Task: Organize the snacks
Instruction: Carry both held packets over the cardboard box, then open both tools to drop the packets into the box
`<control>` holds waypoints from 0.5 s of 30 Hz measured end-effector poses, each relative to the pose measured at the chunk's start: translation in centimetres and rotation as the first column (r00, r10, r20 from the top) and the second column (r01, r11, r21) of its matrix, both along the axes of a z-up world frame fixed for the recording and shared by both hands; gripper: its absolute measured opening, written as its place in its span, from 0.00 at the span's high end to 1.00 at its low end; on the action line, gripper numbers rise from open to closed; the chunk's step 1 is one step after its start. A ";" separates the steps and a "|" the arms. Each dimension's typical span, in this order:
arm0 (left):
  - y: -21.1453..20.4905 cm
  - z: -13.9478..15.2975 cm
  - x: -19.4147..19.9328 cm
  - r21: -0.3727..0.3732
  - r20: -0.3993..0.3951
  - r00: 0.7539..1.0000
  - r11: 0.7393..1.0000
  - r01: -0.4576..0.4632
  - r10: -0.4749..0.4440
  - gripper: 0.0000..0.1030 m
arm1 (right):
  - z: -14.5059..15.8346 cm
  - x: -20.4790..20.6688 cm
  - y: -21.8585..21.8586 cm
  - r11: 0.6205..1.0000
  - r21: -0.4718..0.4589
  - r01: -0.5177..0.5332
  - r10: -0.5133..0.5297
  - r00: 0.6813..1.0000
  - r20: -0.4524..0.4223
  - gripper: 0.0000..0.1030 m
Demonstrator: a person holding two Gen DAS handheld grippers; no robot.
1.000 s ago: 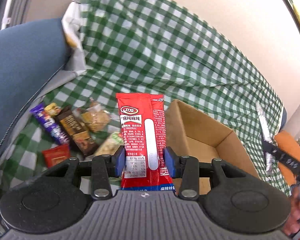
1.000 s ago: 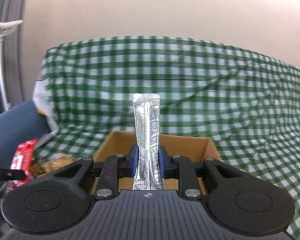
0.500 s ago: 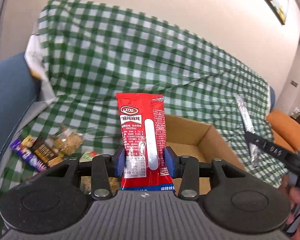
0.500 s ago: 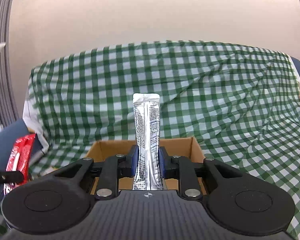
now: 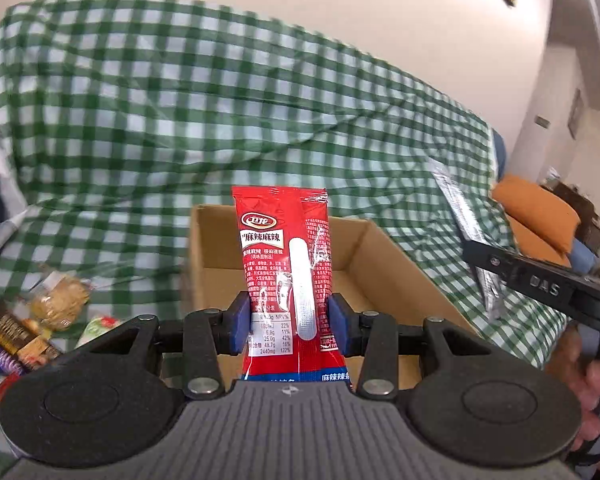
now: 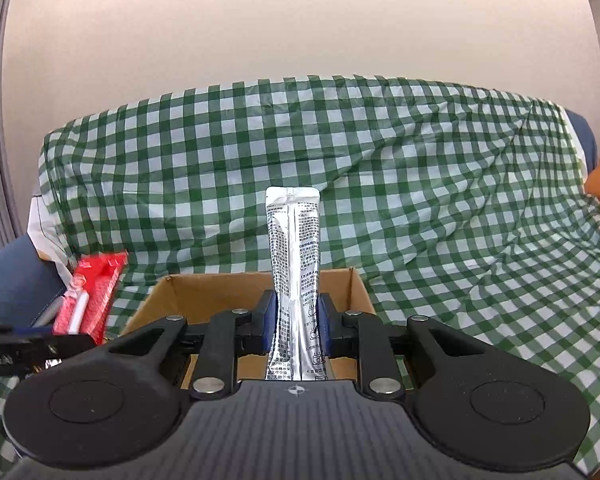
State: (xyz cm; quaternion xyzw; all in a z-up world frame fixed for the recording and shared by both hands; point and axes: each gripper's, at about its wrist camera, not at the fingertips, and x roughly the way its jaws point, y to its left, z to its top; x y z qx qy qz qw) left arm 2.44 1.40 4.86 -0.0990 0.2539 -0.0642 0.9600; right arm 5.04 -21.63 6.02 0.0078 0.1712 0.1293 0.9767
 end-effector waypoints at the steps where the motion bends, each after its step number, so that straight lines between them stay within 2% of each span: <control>1: -0.3 0.0 0.2 0.020 0.005 1.000 1.000 0.004 -0.004 0.56 | -0.1 0.0 0.0 1.000 -0.004 -0.002 0.002 1.000 0.000 0.78; 11: -0.6 -0.6 1.3 0.012 -0.012 1.000 1.000 0.016 -0.016 0.56 | -0.6 0.9 0.5 1.000 -0.029 0.002 -0.003 1.000 -0.023 0.77; 15: -0.5 -0.5 0.4 0.014 -0.010 1.000 1.000 0.024 -0.024 0.56 | -0.6 0.9 0.6 0.999 -0.035 -0.003 0.003 1.000 -0.019 0.77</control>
